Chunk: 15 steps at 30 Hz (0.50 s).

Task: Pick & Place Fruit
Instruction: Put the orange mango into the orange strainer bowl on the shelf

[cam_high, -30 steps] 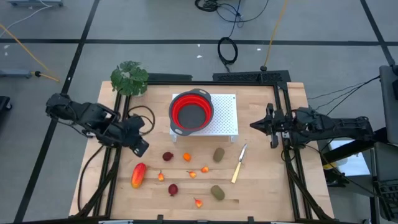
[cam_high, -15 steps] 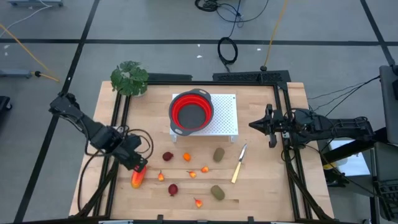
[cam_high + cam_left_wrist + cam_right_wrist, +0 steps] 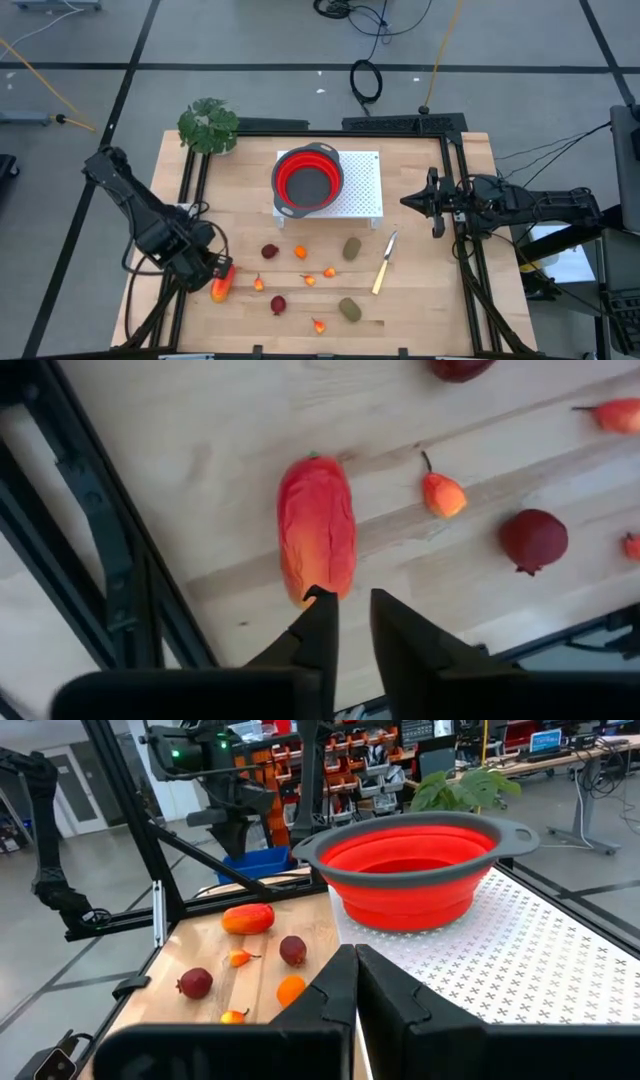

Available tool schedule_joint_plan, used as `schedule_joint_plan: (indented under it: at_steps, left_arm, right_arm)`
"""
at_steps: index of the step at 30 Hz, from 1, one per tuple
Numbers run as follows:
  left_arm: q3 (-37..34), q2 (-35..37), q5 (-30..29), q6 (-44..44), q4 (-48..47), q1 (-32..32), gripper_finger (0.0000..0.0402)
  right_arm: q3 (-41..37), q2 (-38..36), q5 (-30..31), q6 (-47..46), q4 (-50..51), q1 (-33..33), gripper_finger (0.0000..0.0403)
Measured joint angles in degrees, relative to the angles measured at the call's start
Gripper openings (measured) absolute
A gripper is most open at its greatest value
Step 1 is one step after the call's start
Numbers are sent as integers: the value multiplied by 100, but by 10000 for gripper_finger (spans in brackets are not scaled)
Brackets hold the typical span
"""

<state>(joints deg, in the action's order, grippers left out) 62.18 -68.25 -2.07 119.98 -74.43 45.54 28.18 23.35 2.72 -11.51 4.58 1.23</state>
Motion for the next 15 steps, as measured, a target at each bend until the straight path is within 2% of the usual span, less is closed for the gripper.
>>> schedule_joint_plan:
  at_steps: [8,15]
  left_arm:
    - [-248,0,-7,829,561,236,179]
    - [-529,0,-9,1107,838,308,266]
  right_arm:
    - [-2,0,-4,20,0,0,0]
    - [-2,0,-7,66,0,0,0]
